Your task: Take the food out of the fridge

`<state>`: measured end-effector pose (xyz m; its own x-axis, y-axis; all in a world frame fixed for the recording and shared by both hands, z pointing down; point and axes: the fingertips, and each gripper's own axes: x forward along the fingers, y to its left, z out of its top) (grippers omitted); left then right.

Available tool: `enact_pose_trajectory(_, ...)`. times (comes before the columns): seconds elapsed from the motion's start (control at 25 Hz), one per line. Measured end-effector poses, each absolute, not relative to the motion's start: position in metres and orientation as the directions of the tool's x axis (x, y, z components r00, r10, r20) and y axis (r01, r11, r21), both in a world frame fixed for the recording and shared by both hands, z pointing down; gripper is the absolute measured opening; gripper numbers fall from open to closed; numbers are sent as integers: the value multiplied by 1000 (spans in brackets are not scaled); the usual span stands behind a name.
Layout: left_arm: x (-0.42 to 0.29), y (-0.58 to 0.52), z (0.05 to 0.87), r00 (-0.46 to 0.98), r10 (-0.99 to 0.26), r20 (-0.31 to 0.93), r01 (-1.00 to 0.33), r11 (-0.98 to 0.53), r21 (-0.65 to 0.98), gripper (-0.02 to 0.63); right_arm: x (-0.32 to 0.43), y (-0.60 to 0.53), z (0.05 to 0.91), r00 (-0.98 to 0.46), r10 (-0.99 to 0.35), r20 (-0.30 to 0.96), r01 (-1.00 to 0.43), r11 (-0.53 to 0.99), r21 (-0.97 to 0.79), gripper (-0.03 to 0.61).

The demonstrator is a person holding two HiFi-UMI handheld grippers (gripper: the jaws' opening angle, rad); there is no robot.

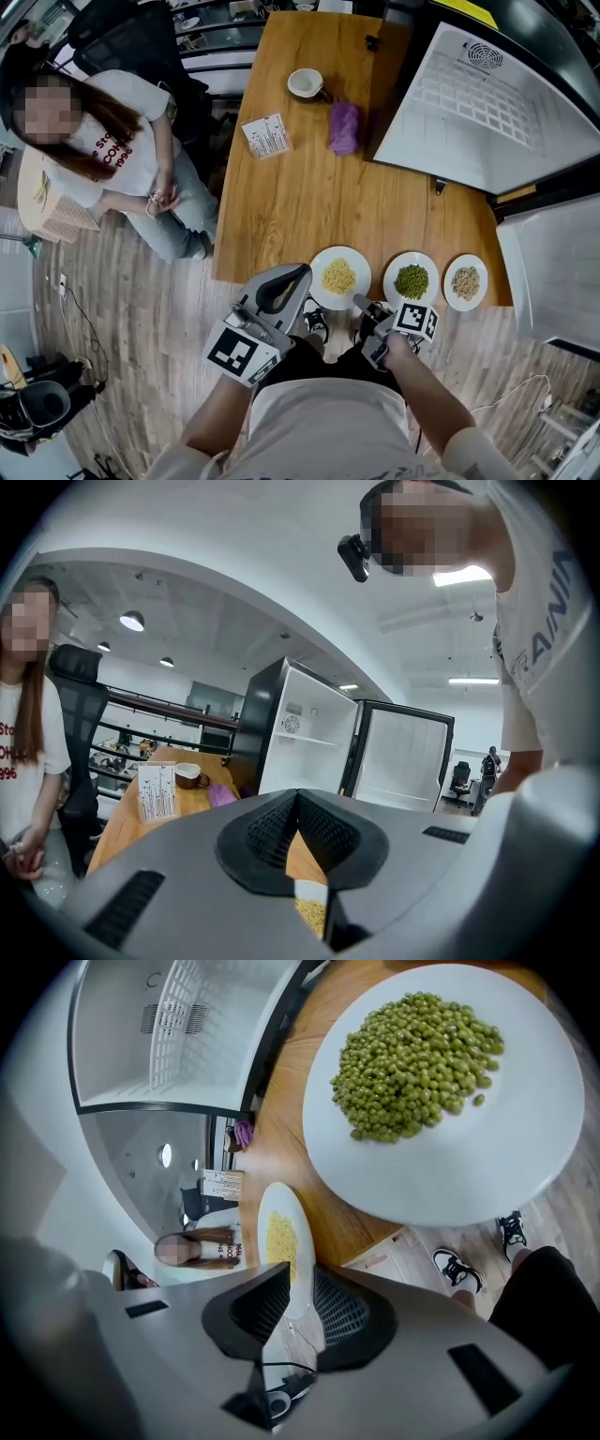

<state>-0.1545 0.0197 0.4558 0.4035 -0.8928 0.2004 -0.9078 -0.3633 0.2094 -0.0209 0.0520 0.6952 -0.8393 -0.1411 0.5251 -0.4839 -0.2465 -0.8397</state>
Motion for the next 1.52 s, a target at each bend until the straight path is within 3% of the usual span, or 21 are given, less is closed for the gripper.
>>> enact_pose_trajectory(0.56, -151, 21, 463, 445, -873, 199, -887, -400, 229, 8, -11, 67, 701, -826, -120, 551, -514, -240, -824, 78)
enact_pose_trajectory(0.8, -140, 15, 464, 487, -851, 195, -866, -442, 234, 8, 16, 66, 669, -824, -196, 532, -496, -204, -844, 78)
enact_pose_trajectory(0.92, -128, 11, 458, 487, -852, 191, -866, -442, 234, 8, 35, 47, 635, -802, -294, 521, -523, -79, -849, 62)
enact_pose_trajectory(1.08, -109, 5, 443, 485, -858, 168, -868, -449, 211, 8, 50, -2, 564, -778, -481, 405, -562, 242, -791, 20)
enact_pose_trajectory(1.24, -86, 3, 420, 472, -871, 134, -876, -447, 179, 8, 61, -37, 482, -746, -614, 256, -639, 554, -533, 20)
enact_pose_trajectory(1.36, -69, 2, 401, 463, -880, 107, -882, -446, 150, 8, 71, -49, 429, -713, -681, 168, -688, 633, -355, 20)
enact_pose_trajectory(1.52, -52, 5, 381, 459, -885, 84, -887, -449, 110, 8, 87, -50, 388, -677, -729, 103, -726, 637, -260, 20)
